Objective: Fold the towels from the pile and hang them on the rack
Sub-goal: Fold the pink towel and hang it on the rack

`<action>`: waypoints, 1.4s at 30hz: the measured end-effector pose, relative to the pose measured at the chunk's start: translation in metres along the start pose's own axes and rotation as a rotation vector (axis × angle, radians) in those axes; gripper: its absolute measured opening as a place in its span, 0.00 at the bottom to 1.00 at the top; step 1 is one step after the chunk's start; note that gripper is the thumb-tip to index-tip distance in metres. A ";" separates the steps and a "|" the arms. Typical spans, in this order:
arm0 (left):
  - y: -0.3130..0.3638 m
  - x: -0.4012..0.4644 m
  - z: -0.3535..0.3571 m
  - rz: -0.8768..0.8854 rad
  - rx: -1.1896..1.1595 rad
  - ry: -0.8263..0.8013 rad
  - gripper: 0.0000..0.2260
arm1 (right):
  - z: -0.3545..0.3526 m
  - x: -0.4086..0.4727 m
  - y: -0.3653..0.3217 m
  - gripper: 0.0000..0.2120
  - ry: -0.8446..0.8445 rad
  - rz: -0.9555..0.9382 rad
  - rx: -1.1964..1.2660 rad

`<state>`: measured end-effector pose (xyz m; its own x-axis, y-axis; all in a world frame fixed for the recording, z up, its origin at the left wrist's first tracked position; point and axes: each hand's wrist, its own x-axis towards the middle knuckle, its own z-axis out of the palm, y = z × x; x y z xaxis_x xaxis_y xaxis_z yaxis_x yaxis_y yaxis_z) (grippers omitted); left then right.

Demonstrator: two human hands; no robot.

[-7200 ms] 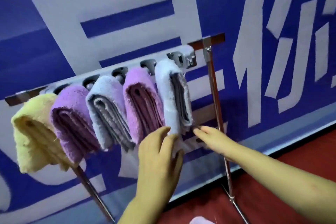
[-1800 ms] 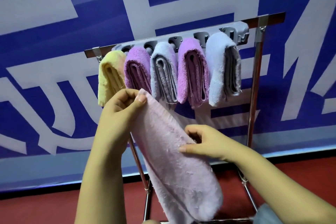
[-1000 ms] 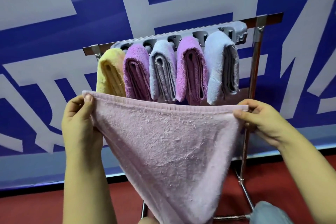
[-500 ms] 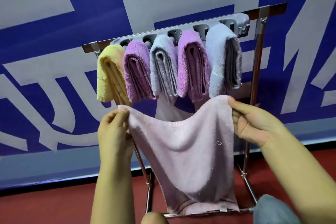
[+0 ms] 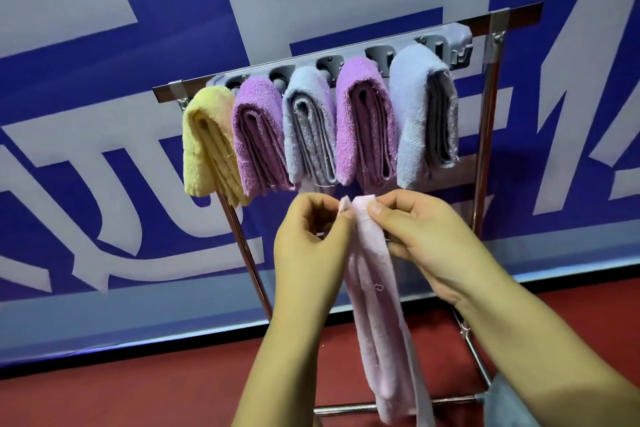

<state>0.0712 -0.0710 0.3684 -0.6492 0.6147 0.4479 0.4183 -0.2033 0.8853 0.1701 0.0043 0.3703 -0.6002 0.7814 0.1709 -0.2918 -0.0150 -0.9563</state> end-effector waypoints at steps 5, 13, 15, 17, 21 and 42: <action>0.006 -0.005 0.005 0.042 0.068 -0.036 0.05 | 0.004 -0.004 0.001 0.11 0.022 -0.071 -0.060; 0.012 -0.007 0.000 0.073 0.121 -0.142 0.07 | 0.002 -0.005 0.006 0.10 0.053 -0.175 -0.139; 0.012 -0.007 -0.005 0.067 0.092 -0.182 0.09 | 0.001 -0.006 0.007 0.06 0.044 -0.204 -0.158; 0.013 -0.008 -0.007 0.050 0.035 -0.244 0.11 | 0.001 -0.006 0.007 0.02 0.051 -0.229 -0.154; 0.014 -0.007 -0.017 -0.062 -0.147 -0.430 0.16 | -0.007 -0.001 0.004 0.02 0.037 -0.235 -0.149; -0.029 -0.001 -0.039 -0.051 0.068 -0.525 0.19 | -0.036 0.010 -0.023 0.05 0.038 -0.171 0.140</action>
<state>0.0351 -0.0949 0.3471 -0.2721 0.9248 0.2661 0.4461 -0.1238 0.8864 0.1974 0.0350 0.3855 -0.5054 0.8027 0.3167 -0.4895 0.0355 -0.8713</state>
